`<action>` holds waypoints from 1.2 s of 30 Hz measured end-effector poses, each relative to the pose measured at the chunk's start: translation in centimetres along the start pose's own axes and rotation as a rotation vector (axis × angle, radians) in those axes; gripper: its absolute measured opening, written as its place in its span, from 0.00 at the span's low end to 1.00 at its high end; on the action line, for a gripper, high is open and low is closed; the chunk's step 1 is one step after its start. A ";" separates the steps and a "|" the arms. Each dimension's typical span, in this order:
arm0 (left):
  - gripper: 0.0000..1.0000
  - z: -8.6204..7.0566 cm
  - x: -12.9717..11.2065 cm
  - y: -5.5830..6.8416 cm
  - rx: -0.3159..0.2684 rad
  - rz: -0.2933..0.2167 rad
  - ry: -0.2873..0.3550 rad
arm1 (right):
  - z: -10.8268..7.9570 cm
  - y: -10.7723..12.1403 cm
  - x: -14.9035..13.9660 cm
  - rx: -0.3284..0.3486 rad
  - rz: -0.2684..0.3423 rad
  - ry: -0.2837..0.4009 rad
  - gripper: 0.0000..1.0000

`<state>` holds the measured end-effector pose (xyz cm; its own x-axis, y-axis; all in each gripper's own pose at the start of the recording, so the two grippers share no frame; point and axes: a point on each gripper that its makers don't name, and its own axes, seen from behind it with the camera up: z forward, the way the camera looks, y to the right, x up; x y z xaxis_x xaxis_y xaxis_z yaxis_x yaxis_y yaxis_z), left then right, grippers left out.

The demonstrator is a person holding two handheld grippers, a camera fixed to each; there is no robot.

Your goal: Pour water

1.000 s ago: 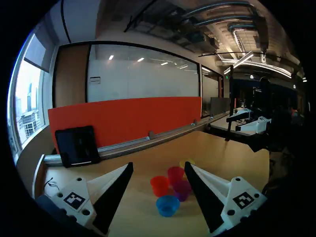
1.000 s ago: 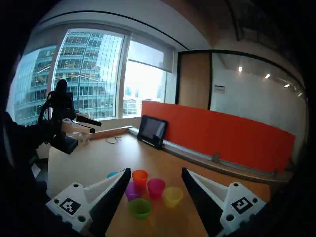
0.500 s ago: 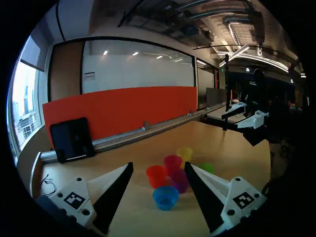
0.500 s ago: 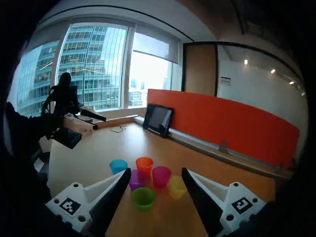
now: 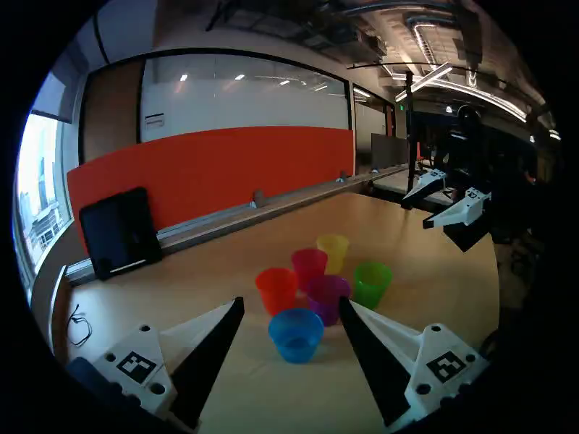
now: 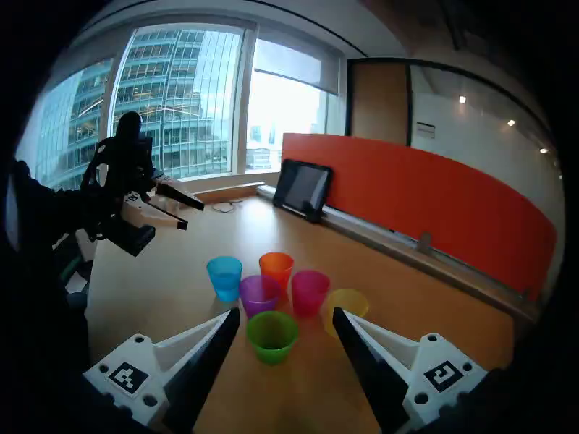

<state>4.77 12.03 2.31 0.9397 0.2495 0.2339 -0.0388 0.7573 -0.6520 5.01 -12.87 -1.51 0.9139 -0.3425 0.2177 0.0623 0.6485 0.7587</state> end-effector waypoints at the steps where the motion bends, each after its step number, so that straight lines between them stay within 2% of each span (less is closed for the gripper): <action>1: 0.97 0.1 -0.4 0.1 -0.002 0.003 -0.009 | 0.1 0.0 -0.3 0.002 -0.001 -0.007 0.99; 18: 0.97 2.5 -6.2 1.1 -0.068 0.018 -0.162 | 2.9 0.1 -4.5 0.044 -0.004 -0.107 0.99; 27: 0.97 3.6 -8.5 0.8 -0.078 0.022 -0.226 | 4.7 -0.3 -6.8 0.073 -0.020 -0.160 0.99; 36: 0.97 5.1 -9.9 0.6 -0.092 0.019 -0.261 | 6.6 -0.7 -8.8 0.097 -0.030 -0.205 0.99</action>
<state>-6.34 13.10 3.30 0.8196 0.4192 0.3907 -0.0136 0.6959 -0.7181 -5.76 -14.84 0.08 0.8108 -0.4984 0.3069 0.0403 0.5706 0.8202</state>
